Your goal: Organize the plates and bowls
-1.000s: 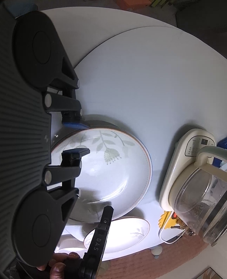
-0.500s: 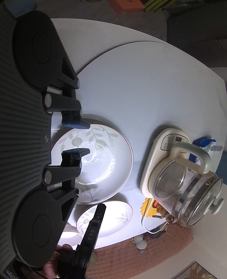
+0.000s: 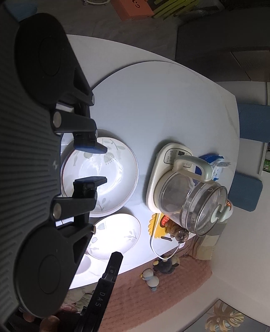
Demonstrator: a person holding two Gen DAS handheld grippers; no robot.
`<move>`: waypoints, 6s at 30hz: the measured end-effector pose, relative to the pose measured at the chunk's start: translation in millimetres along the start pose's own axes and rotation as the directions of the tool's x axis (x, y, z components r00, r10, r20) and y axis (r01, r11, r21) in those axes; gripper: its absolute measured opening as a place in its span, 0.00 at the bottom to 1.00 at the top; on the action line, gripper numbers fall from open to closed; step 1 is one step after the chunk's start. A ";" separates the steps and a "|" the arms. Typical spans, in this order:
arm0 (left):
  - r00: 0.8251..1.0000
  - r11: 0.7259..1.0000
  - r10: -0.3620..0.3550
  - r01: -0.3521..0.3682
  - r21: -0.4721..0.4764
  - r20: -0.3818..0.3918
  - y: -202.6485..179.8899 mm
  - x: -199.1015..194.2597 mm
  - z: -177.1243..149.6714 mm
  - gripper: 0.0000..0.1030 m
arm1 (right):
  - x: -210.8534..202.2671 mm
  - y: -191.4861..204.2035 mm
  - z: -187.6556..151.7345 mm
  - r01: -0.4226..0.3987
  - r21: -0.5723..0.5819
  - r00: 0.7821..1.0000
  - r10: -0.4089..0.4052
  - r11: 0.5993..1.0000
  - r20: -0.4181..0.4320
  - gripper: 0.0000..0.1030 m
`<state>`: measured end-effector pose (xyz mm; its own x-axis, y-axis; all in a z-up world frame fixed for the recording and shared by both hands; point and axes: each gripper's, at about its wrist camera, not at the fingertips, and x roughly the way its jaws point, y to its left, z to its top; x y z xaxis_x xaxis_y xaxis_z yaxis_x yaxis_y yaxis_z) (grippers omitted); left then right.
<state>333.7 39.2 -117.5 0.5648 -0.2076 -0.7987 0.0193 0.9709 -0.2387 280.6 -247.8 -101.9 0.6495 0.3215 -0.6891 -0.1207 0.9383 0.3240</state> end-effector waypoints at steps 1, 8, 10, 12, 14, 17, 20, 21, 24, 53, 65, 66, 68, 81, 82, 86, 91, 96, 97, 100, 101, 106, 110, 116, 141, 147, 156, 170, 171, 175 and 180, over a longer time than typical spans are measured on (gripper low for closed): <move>1.000 1.000 0.000 0.000 0.000 0.009 -2.3 -6.1 -2.5 0.25 | -5.5 0.8 -0.1 -0.004 -0.006 1.000 0.004 1.000 0.008 0.17; 0.998 1.000 0.022 -0.020 -0.021 0.057 -18.2 -42.4 -26.6 0.25 | -42.1 5.5 -7.1 -0.036 -0.041 0.999 0.037 0.999 0.035 0.17; 0.997 0.999 0.031 -0.029 -0.027 0.065 -21.9 -50.1 -33.8 0.25 | -50.6 6.2 -10.1 -0.042 -0.053 0.998 0.044 0.998 0.039 0.17; 0.996 0.999 0.043 -0.040 -0.034 0.075 -24.9 -60.4 -41.5 0.25 | -58.7 6.8 -13.1 -0.048 -0.065 0.998 0.051 0.997 0.044 0.17; 0.995 0.998 0.054 -0.050 -0.047 0.080 -27.1 -68.3 -49.3 0.25 | -67.3 7.5 -16.8 -0.048 -0.079 0.997 0.052 0.996 0.049 0.17; 0.994 0.996 0.059 -0.053 -0.064 0.087 -30.1 -78.6 -59.3 0.32 | -80.5 9.1 -23.4 -0.051 -0.105 0.997 0.058 0.993 0.060 0.18; 0.993 0.996 0.067 -0.060 -0.065 0.101 -33.1 -90.4 -69.5 0.42 | -94.3 12.1 -30.4 -0.051 -0.126 0.996 0.060 0.991 0.068 0.18; 0.992 0.996 0.067 -0.061 -0.064 0.105 -32.9 -95.4 -72.7 0.45 | -98.1 13.6 -32.8 -0.054 -0.133 0.995 0.063 0.990 0.071 0.18; 0.992 0.997 0.059 -0.053 -0.053 0.112 -31.8 -106.3 -80.8 0.51 | -108.9 20.5 -42.6 -0.044 -0.149 0.995 0.057 0.988 0.082 0.19; 0.986 0.998 -0.054 0.049 0.038 0.159 8.8 -146.7 -115.4 0.74 | -152.0 52.2 -103.3 0.139 -0.001 0.978 -0.137 0.990 0.158 0.83; 0.986 0.997 -0.075 0.072 0.027 0.146 -36.8 -109.5 -101.6 0.74 | -151.0 3.4 -89.4 0.157 0.023 0.978 -0.159 0.987 0.132 0.82; 0.986 0.997 -0.080 0.077 0.026 0.145 -42.0 -107.0 -99.8 0.74 | -151.0 -2.6 -86.9 0.155 0.022 0.979 -0.157 0.988 0.128 0.82; 0.987 0.997 -0.081 0.078 0.030 0.138 -51.6 -101.2 -97.1 0.74 | -150.3 -13.8 -82.9 0.156 0.017 0.980 -0.156 0.988 0.123 0.82; 0.997 0.997 -0.053 0.057 -0.052 0.061 -93.7 -40.1 -83.7 0.74 | -126.7 -89.3 -56.0 0.170 0.050 0.984 -0.172 0.984 0.041 0.82; 0.997 0.997 -0.052 0.056 -0.059 0.056 -96.3 -35.0 -82.4 0.74 | -123.8 -93.2 -53.6 0.170 0.048 0.984 -0.172 0.984 0.036 0.82; 0.999 0.995 -0.044 0.046 -0.085 0.032 -107.5 -11.6 -78.5 0.74 | -109.9 -110.3 -42.3 0.157 0.035 0.987 -0.157 0.987 0.015 0.82; 0.999 0.992 -0.032 0.030 -0.122 -0.011 -119.7 21.1 -75.1 0.74 | -89.7 -131.5 -27.2 0.129 0.014 0.991 -0.129 0.992 -0.022 0.82; 0.998 0.981 -0.029 0.017 -0.192 -0.058 -123.5 53.6 -78.2 0.74 | -64.0 -153.6 -12.9 0.108 -0.013 0.992 -0.108 0.994 -0.058 0.76; 0.997 0.980 -0.029 0.015 -0.201 -0.065 -124.8 59.7 -78.2 0.74 | -58.5 -158.0 -10.4 0.105 -0.017 0.992 -0.106 0.994 -0.066 0.75; 0.997 0.975 -0.028 0.010 -0.224 -0.079 -130.3 78.6 -76.8 0.74 | -40.5 -171.8 -1.5 0.098 -0.032 0.991 -0.100 0.995 -0.094 0.73; 0.996 0.972 -0.031 0.011 -0.235 -0.084 -132.2 85.0 -75.1 0.74 | -34.8 -175.9 1.2 0.095 -0.036 0.990 -0.098 0.995 -0.101 0.73; 0.994 0.960 -0.041 0.012 -0.279 -0.098 -144.8 114.8 -61.5 0.73 | -2.5 -197.0 16.4 0.081 -0.059 0.984 -0.089 0.995 -0.151 0.63; 0.996 0.958 -0.026 -0.001 -0.286 -0.088 -155.5 124.7 -47.1 0.73 | 16.4 -206.5 33.1 0.046 -0.073 0.982 -0.058 0.996 -0.179 0.59; 0.996 0.964 0.010 -0.033 -0.265 -0.089 -174.4 141.5 -27.9 0.73 | 46.2 -212.6 52.7 -0.021 -0.098 0.977 -0.001 0.995 -0.213 0.53; 0.970 0.894 0.046 -0.147 -0.424 -0.239 -154.8 240.4 -50.7 0.42 | 171.1 -234.2 63.1 -0.121 -0.230 0.923 0.024 0.966 -0.384 0.34; 0.975 0.880 0.076 -0.164 -0.445 -0.209 -157.0 245.5 -49.7 0.33 | 183.0 -237.6 62.5 -0.153 -0.209 0.915 0.058 0.966 -0.400 0.27; 0.978 0.868 0.062 -0.151 -0.472 -0.198 -156.3 253.4 -45.9 0.29 | 194.8 -238.5 58.2 -0.239 -0.174 0.890 0.144 0.955 -0.432 0.22; 0.990 0.869 0.042 -0.103 -0.485 -0.135 -151.7 236.7 -36.6 0.29 | 182.0 -254.9 57.0 -0.292 -0.077 0.843 0.219 0.953 -0.492 0.21; 0.990 0.869 0.043 -0.103 -0.483 -0.133 -151.2 235.0 -35.9 0.29 | 179.1 -253.4 56.5 -0.297 -0.083 0.843 0.220 0.951 -0.491 0.21; 0.994 0.866 0.042 -0.086 -0.493 -0.100 -147.8 223.7 -34.1 0.29 | 170.3 -250.3 58.6 -0.313 -0.067 0.839 0.243 0.947 -0.487 0.21; 0.998 0.849 0.015 -0.047 -0.527 -0.065 -140.5 212.0 -36.1 0.28 | 154.8 -245.6 62.6 -0.329 -0.057 0.837 0.263 0.943 -0.479 0.21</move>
<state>421.0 -145.6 -273.1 0.5102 -0.2008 -0.8363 -0.4445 0.7709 -0.4563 457.8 -436.4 -247.6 0.1526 0.5771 -0.8023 -0.3704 0.7860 0.4950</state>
